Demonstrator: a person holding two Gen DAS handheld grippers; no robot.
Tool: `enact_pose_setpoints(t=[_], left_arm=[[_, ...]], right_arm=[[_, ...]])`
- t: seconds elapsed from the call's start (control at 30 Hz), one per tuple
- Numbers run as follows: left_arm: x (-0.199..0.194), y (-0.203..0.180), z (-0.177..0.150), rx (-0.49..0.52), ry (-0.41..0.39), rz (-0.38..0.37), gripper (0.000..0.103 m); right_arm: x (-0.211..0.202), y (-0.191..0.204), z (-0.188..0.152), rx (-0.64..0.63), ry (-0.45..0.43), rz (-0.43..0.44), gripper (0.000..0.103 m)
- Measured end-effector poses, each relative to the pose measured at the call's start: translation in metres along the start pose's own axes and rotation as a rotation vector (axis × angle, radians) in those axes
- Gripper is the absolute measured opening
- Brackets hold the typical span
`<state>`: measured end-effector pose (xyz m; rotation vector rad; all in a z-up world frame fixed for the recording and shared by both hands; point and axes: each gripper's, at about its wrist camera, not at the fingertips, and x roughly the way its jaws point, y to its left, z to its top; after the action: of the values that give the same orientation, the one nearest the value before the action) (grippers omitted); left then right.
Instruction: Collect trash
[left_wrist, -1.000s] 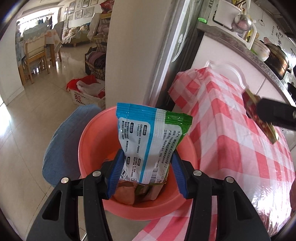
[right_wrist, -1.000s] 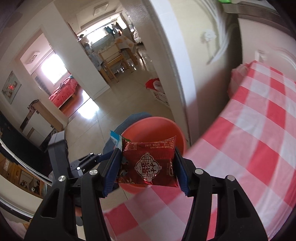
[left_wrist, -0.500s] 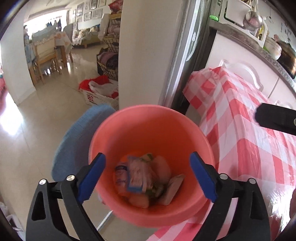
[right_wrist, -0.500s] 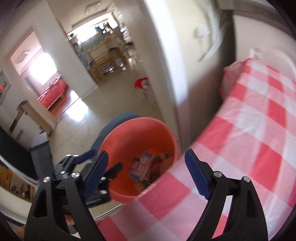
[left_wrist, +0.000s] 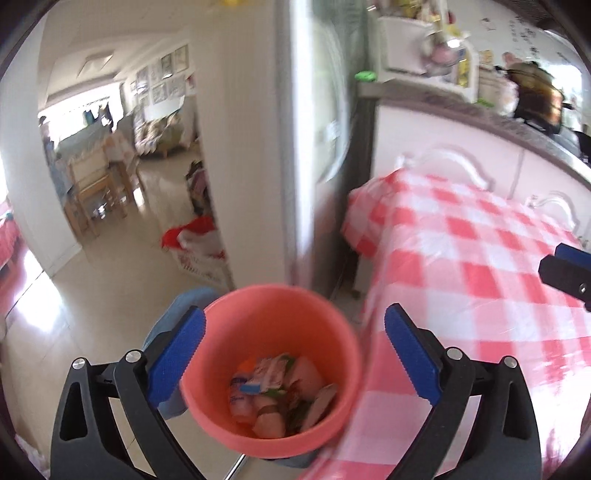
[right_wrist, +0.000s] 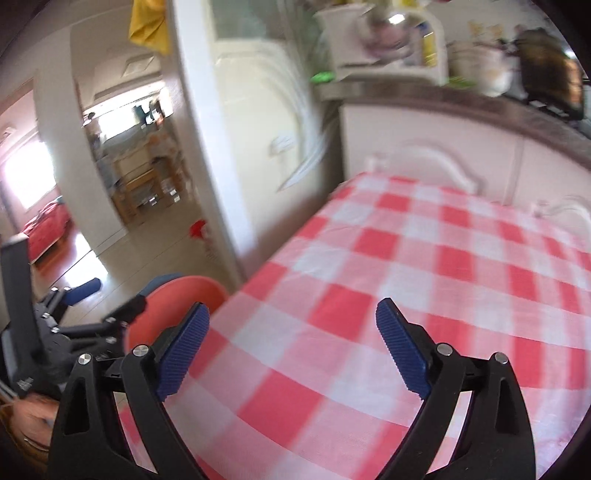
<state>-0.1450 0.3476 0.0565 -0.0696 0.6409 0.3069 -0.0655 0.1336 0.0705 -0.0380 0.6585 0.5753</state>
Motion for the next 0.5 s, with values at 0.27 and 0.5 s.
enact_pose_setpoints(t=[0.27, 0.5], left_arm=[[-0.051, -0.079, 0.022, 0.078, -0.090, -0.124, 0.097], [-0.093, -0.151, 0.035, 0.134, -0.091, -0.253, 0.097]], right_arm=[[-0.087, -0.064, -0.011, 0.094, -0.151, -0.180, 0.098], [-0.167, -0.109, -0.020, 0.131, -0.303, -0.336, 0.099]])
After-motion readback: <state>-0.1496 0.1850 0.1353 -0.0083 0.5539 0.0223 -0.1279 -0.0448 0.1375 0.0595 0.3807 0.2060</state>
